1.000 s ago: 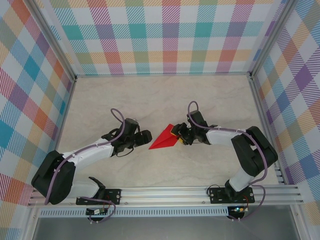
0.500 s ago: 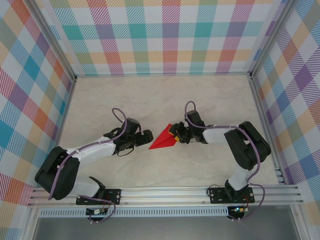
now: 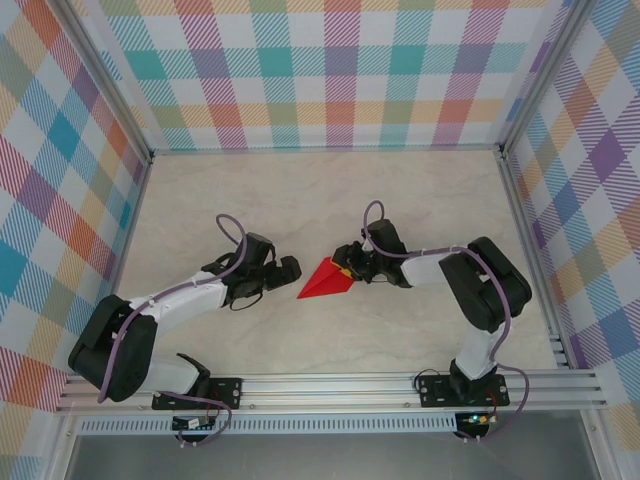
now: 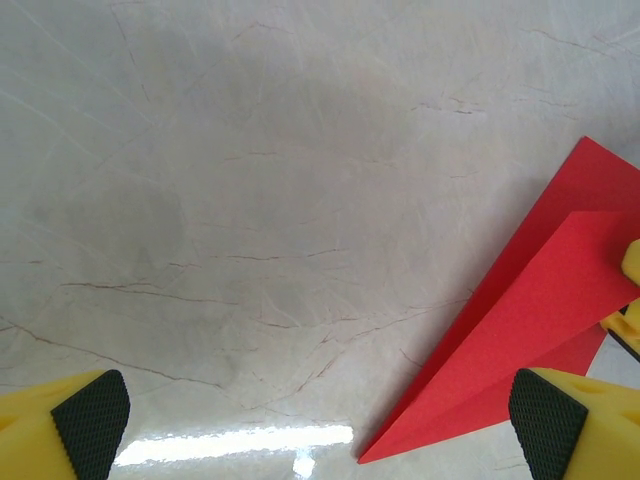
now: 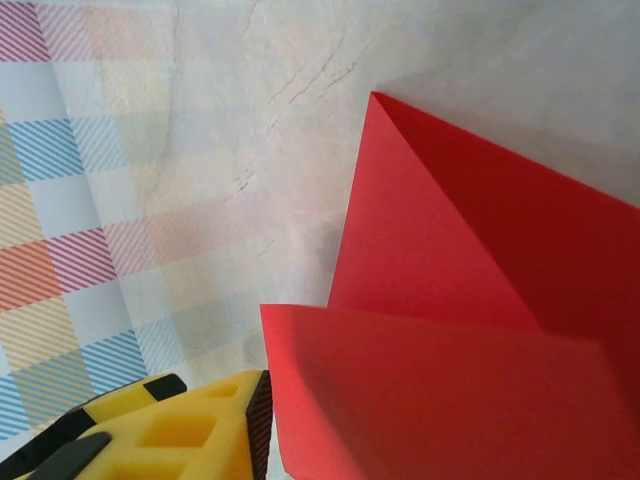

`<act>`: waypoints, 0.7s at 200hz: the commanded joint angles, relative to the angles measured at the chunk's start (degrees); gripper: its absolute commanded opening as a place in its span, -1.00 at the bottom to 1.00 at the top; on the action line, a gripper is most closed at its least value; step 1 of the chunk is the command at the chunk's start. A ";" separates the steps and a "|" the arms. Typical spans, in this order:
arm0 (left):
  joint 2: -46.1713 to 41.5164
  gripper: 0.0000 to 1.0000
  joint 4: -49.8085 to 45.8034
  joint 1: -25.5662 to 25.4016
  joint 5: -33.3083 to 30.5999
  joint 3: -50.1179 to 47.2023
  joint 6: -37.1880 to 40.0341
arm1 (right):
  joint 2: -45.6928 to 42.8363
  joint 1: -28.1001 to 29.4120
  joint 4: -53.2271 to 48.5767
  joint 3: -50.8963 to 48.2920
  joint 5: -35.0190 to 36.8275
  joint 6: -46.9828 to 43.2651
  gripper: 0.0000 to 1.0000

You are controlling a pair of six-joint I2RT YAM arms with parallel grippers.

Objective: Fold a paper plane with a square sheet of paper (pick it up from the middle)
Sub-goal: Pick up the paper from the center of the table, then turn over the paper at the center of the table.

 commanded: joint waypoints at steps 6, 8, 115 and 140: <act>-1.20 1.00 0.69 1.62 3.76 0.14 -0.20 | 2.04 0.93 3.56 1.01 -1.95 -1.40 -0.50; -1.20 1.00 0.83 1.70 4.03 0.08 -0.31 | 2.17 0.93 3.71 0.87 -1.98 -1.34 -0.51; -10.04 1.00 14.62 6.75 30.39 -3.16 -5.99 | -10.92 -2.09 5.53 3.41 -19.85 -12.35 -0.87; -11.41 1.00 21.11 6.69 35.09 -3.66 -9.37 | -12.23 -2.94 6.94 5.07 -24.80 -10.53 -0.85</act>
